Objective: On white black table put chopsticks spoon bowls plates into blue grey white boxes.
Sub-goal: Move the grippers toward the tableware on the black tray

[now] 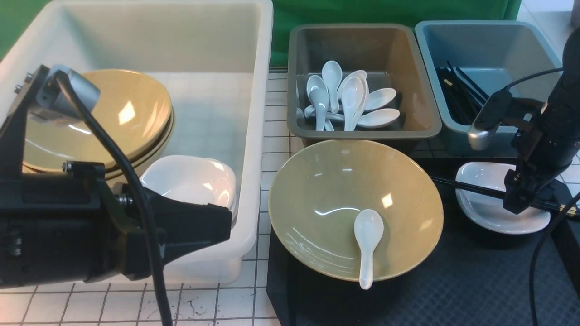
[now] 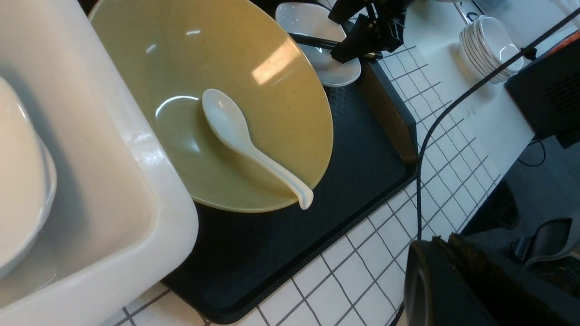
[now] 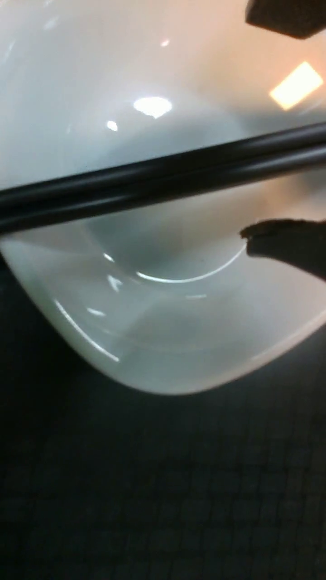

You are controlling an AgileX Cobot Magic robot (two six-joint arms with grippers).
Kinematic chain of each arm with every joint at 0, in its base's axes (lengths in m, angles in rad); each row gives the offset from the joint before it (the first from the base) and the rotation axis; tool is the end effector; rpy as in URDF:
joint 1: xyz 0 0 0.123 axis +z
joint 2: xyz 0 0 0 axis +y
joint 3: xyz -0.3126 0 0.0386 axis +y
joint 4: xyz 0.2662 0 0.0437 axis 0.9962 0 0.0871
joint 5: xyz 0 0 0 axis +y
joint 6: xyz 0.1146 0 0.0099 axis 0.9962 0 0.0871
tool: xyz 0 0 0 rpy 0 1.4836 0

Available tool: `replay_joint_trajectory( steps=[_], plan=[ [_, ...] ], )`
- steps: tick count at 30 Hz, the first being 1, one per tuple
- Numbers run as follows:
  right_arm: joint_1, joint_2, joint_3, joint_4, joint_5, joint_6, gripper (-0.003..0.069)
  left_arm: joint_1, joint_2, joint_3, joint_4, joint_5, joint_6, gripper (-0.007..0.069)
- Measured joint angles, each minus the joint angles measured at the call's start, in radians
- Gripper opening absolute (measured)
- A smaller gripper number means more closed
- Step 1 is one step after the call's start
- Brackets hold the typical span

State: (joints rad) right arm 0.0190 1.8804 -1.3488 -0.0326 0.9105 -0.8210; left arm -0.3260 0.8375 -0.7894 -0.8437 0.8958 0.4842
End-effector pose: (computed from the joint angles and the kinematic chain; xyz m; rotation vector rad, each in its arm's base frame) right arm 0.4082 0.0048 0.1994 -1.2257 2.6825 -0.1627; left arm 0.1315 -0.1153 0.3551 0.5683 2.1671 -0.9396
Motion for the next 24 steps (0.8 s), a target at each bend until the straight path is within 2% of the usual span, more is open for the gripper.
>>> replay_joint_trajectory(
  steps=[5, 8, 14, 21, 24],
  plan=[
    [0.000, 0.034, -0.003, 0.000, -0.004, -0.028, 0.0555, 0.000, 0.000, 0.000, 0.000, 0.000, 0.002, -0.0001],
    [0.000, 0.057, -0.005, 0.000, -0.012, -0.043, 0.0521, 0.000, 0.000, 0.000, 0.000, 0.000, 0.002, -0.0001],
    [0.000, 0.076, -0.006, 0.000, -0.011, -0.059, 0.0359, 0.000, 0.000, 0.000, 0.000, 0.000, 0.003, -0.0001],
    [0.000, 0.077, -0.006, 0.000, 0.013, -0.099, 0.0105, 0.000, 0.000, 0.000, 0.000, 0.000, 0.003, -0.0001],
    [0.000, 0.064, -0.006, 0.000, 0.049, -0.090, 0.0102, 0.000, 0.000, 0.000, 0.000, 0.000, 0.008, -0.0001]
  ],
)
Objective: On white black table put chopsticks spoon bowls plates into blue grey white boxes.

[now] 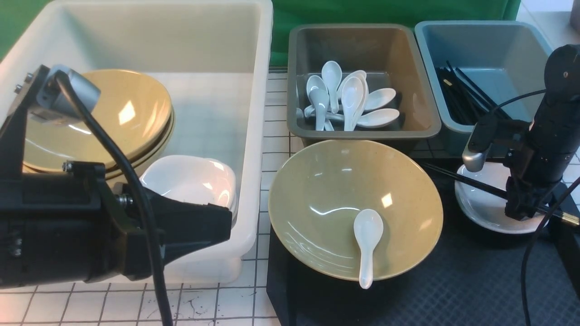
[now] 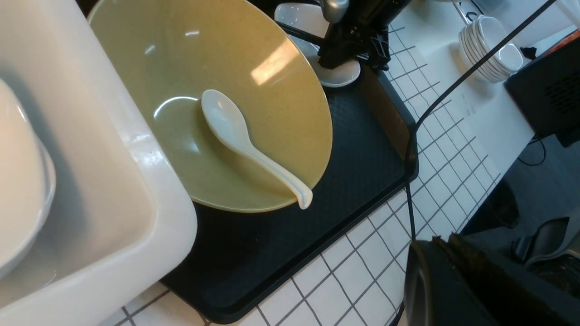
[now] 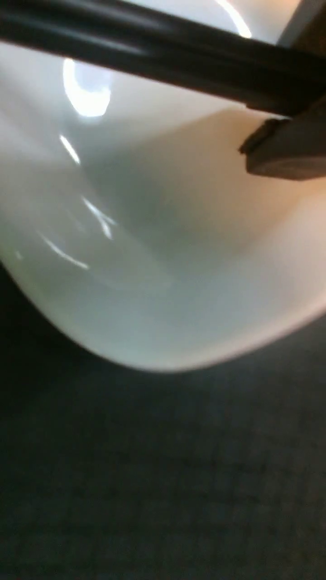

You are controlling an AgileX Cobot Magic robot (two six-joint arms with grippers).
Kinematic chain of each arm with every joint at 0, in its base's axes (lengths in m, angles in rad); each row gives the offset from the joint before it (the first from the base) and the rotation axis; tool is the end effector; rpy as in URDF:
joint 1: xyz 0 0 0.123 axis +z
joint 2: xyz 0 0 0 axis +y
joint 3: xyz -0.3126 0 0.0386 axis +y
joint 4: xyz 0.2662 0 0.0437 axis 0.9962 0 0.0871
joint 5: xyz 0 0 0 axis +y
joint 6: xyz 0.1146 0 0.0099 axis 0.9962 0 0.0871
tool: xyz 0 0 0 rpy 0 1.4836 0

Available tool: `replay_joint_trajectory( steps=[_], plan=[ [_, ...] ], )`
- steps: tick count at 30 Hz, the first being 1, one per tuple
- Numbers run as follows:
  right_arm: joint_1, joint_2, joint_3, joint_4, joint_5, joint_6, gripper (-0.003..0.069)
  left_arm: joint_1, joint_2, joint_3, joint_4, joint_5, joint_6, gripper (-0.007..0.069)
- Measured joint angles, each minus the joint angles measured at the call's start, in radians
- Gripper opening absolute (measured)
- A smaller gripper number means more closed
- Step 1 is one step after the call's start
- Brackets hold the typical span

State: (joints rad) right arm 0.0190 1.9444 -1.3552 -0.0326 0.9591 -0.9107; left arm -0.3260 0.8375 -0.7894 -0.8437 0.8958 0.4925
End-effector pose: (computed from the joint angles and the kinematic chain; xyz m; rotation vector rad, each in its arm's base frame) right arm 0.4081 0.0047 0.1740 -1.3919 2.7168 -0.1105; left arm 0.1315 -0.1153 0.3551 0.5769 2.1631 -0.9352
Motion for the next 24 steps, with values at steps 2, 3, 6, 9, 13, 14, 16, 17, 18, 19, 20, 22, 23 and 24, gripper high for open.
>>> replay_joint_trajectory(
  steps=[2, 3, 6, 9, 13, 14, 16, 17, 18, 19, 20, 22, 23, 24],
  plan=[
    [0.000, -0.026, 0.000, 0.000, 0.052, 0.028, 0.0102, 0.000, 0.000, 0.000, 0.000, 0.000, 0.015, -0.0001],
    [0.000, -0.043, 0.000, 0.003, 0.078, 0.041, 0.0102, 0.000, 0.000, 0.000, -0.001, 0.000, 0.018, -0.0001],
    [0.000, -0.110, 0.014, 0.006, 0.142, 0.056, 0.0102, 0.000, 0.000, 0.000, -0.002, 0.000, 0.021, -0.0001],
    [0.000, -0.188, 0.040, 0.009, 0.207, 0.071, 0.0102, 0.000, 0.000, 0.000, -0.005, 0.000, 0.021, -0.0001],
    [0.010, -0.283, 0.076, 0.007, 0.210, 0.081, 0.0102, 0.000, 0.000, 0.000, -0.015, 0.000, 0.023, -0.0001],
    [0.019, -0.318, 0.087, 0.007, 0.210, 0.093, 0.0102, 0.000, 0.000, 0.000, -0.020, 0.000, 0.031, -0.0001],
    [0.041, -0.379, 0.095, 0.008, 0.210, 0.139, 0.0102, 0.000, 0.000, 0.000, -0.042, -0.006, 0.059, -0.0001],
    [0.050, -0.420, 0.093, 0.014, 0.208, 0.204, 0.0102, 0.000, 0.000, 0.000, -0.068, -0.023, 0.093, -0.0001],
    [0.053, -0.442, 0.085, 0.016, 0.202, 0.258, 0.0102, 0.000, 0.000, 0.000, -0.105, -0.045, 0.135, -0.0001],
    [0.053, -0.455, 0.074, 0.018, 0.185, 0.307, 0.0102, 0.000, 0.000, 0.000, -0.156, -0.076, 0.189, -0.0001],
    [0.053, -0.457, 0.053, 0.018, 0.164, 0.349, 0.0102, 0.000, 0.000, 0.000, -0.220, -0.110, 0.256, -0.0001],
    [0.053, -0.446, 0.016, 0.018, 0.137, 0.406, 0.0102, 0.000, 0.000, 0.000, -0.310, -0.151, 0.368, -0.0001],
    [0.053, -0.429, -0.018, 0.017, 0.119, 0.444, 0.0102, 0.000, 0.001, -0.003, -0.405, -0.188, 0.474, -0.0001],
    [0.053, -0.386, -0.077, 0.017, 0.091, 0.495, 0.0102, 0.000, 0.001, -0.014, -0.527, -0.226, 0.595, -0.0001]
  ],
)
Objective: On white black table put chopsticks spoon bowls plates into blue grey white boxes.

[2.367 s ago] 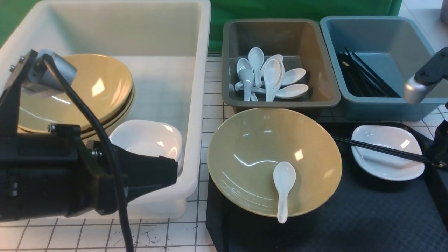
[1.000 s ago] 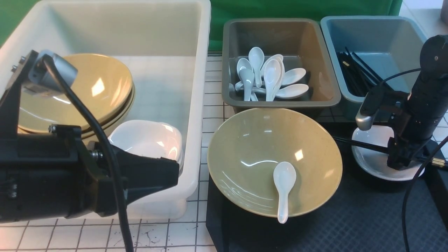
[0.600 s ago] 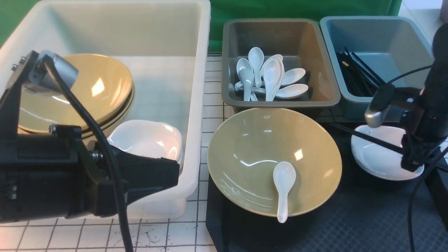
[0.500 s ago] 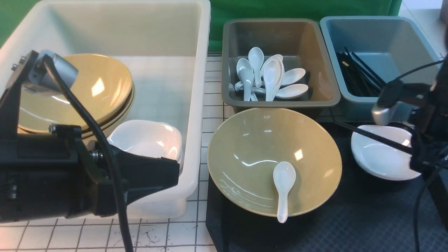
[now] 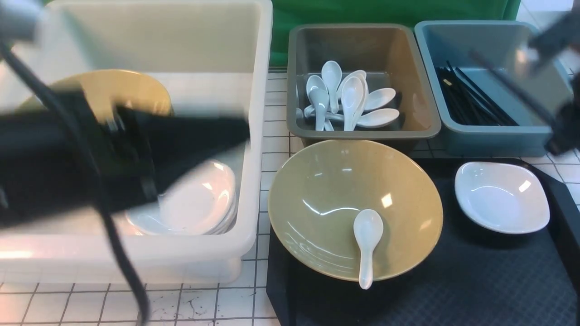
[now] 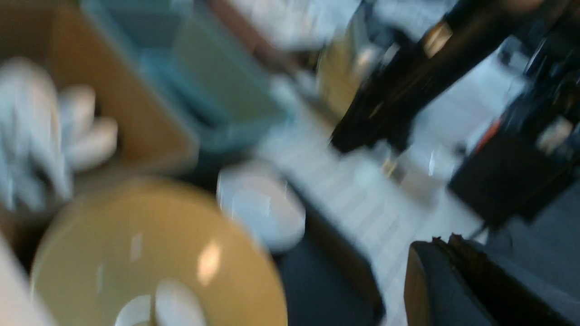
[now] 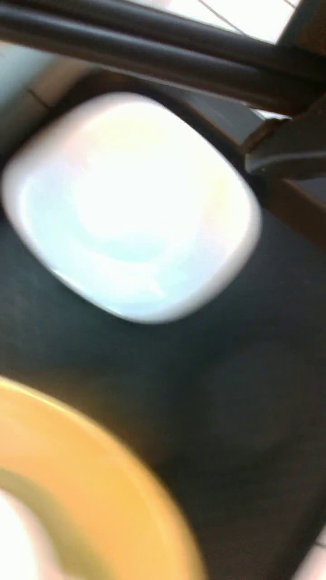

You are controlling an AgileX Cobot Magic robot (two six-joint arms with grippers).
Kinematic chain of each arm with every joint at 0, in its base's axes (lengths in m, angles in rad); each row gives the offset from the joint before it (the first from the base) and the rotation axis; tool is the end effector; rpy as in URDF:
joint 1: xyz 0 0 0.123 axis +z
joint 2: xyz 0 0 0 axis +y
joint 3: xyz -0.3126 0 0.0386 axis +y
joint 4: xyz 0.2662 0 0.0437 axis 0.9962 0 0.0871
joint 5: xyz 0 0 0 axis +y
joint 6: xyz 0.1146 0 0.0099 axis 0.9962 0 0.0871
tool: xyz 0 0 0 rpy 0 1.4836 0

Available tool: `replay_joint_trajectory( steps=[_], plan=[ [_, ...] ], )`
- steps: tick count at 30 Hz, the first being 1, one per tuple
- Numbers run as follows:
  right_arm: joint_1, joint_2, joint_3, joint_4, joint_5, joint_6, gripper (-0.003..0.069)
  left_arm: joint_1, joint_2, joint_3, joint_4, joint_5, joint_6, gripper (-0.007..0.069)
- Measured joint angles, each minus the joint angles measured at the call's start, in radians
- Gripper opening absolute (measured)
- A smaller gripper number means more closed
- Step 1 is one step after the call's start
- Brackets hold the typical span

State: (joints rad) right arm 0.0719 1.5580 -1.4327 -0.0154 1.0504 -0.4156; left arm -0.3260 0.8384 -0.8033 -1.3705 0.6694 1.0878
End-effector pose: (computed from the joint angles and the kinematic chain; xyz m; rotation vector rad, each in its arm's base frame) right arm 0.3566 0.0241 0.3442 -0.6490 2.5857 -0.1321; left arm 0.1462 -0.1234 0.4061 0.5897 1.6430 -0.9568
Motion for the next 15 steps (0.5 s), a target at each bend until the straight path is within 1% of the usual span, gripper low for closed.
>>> replay_joint_trajectory(
  steps=[2, 3, 4, 5, 6, 8, 10, 11, 15],
  plan=[
    [-0.004, 0.072, -0.088, 0.008, -0.039, 0.053, 0.0102, 0.000, 0.000, -0.016, -0.121, -0.029, 0.143, -0.0001],
    [-0.006, 0.072, -0.098, 0.010, -0.039, 0.056, 0.0102, 0.000, 0.000, -0.018, -0.144, -0.031, 0.155, -0.0001],
    [-0.016, 0.123, -0.151, 0.028, -0.057, 0.075, 0.0102, 0.000, 0.000, -0.026, -0.195, -0.040, 0.205, -0.0001],
    [-0.033, 0.188, -0.230, 0.055, -0.071, 0.086, 0.0102, 0.000, 0.000, -0.031, -0.243, -0.051, 0.248, -0.0001],
    [-0.054, 0.235, -0.302, 0.095, -0.080, 0.094, 0.0102, 0.000, 0.000, -0.035, -0.259, -0.057, 0.264, -0.0001],
    [-0.098, 0.356, -0.434, 0.178, -0.089, 0.101, 0.0102, 0.000, 0.000, -0.036, -0.259, -0.075, 0.266, -0.0001],
    [-0.117, 0.407, -0.492, 0.213, -0.092, 0.101, 0.0102, 0.000, 0.000, -0.036, -0.250, -0.084, 0.256, -0.0001],
    [-0.139, 0.468, -0.556, 0.251, -0.097, 0.103, 0.0102, 0.000, 0.000, -0.036, -0.229, -0.095, 0.240, -0.0001],
    [-0.165, 0.643, -0.713, 0.273, -0.155, 0.139, 0.0102, 0.000, 0.000, -0.036, -0.144, -0.125, 0.172, -0.0001]
  ],
)
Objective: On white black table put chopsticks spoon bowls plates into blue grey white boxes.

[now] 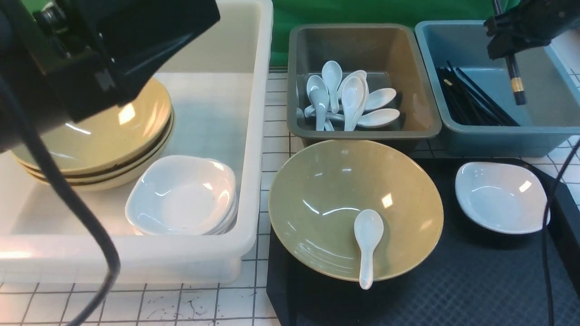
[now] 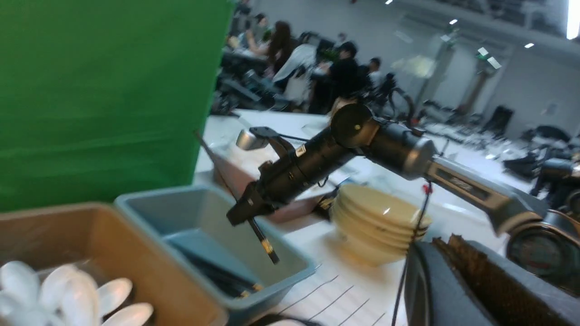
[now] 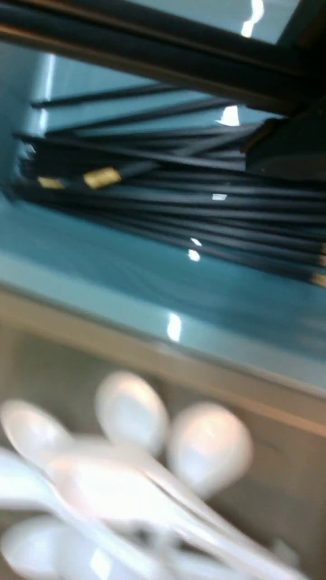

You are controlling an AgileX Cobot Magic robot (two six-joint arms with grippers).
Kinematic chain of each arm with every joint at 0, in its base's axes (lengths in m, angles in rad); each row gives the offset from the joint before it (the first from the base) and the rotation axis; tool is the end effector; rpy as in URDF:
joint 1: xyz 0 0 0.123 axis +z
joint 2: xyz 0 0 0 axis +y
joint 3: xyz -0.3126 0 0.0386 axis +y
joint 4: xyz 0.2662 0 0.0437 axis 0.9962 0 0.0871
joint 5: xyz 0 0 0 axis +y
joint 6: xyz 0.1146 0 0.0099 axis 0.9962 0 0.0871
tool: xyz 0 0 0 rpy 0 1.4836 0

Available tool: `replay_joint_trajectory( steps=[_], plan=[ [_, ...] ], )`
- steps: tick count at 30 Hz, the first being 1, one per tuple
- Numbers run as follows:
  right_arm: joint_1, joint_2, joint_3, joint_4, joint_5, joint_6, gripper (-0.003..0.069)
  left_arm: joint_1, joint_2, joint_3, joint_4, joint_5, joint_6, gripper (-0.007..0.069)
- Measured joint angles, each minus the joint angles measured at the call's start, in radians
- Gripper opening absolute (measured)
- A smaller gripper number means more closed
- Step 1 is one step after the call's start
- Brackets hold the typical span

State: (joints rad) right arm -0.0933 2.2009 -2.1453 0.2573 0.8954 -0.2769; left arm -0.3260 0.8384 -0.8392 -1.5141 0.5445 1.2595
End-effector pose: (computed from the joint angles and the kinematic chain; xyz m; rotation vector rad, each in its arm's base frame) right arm 0.5578 -0.0292 0.2971 -0.1157 2.3982 0.1455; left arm 0.1553 -0.1154 0.4304 0.5095 1.5049 -0.8606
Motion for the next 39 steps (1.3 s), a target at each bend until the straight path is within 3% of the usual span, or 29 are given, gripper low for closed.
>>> replay_joint_trajectory(
  steps=[6, 13, 15, 18, 22, 23, 28, 34, 39],
  plan=[
    [-0.002, 0.136, -0.051, -0.002, -0.110, 0.017, 0.0148, 0.000, 0.000, 0.000, 0.114, -0.009, -0.102, -0.0001],
    [-0.002, 0.127, -0.081, -0.030, 0.001, 0.017, 0.0461, 0.000, 0.000, 0.000, 0.236, 0.008, -0.224, -0.0001],
    [-0.002, 0.099, -0.092, -0.036, 0.104, 0.017, 0.0493, 0.000, 0.000, 0.000, 0.292, 0.039, -0.279, -0.0001],
    [0.003, 0.056, -0.098, -0.052, 0.216, 0.016, 0.0475, 0.000, 0.000, 0.000, 0.358, 0.087, -0.349, -0.0001],
    [0.031, -0.049, -0.085, -0.086, 0.274, 0.001, 0.0317, 0.000, 0.000, 0.000, 0.495, 0.186, -0.511, -0.0001],
    [0.054, -0.104, -0.043, -0.102, 0.274, 0.001, 0.0223, 0.000, 0.000, 0.000, 0.551, 0.210, -0.571, -0.0001],
    [0.147, -0.334, 0.222, -0.188, 0.274, 0.005, 0.0097, 0.000, 0.000, 0.000, 0.644, 0.241, -0.652, -0.0001],
    [0.265, -0.620, 0.690, -0.257, 0.265, 0.002, 0.0129, 0.000, 0.000, 0.000, 0.666, 0.248, -0.661, -0.0001],
    [0.322, -0.700, 1.056, -0.264, 0.020, -0.058, 0.0304, 0.000, 0.000, 0.000, 0.667, 0.250, -0.662, -0.0001]
  ],
)
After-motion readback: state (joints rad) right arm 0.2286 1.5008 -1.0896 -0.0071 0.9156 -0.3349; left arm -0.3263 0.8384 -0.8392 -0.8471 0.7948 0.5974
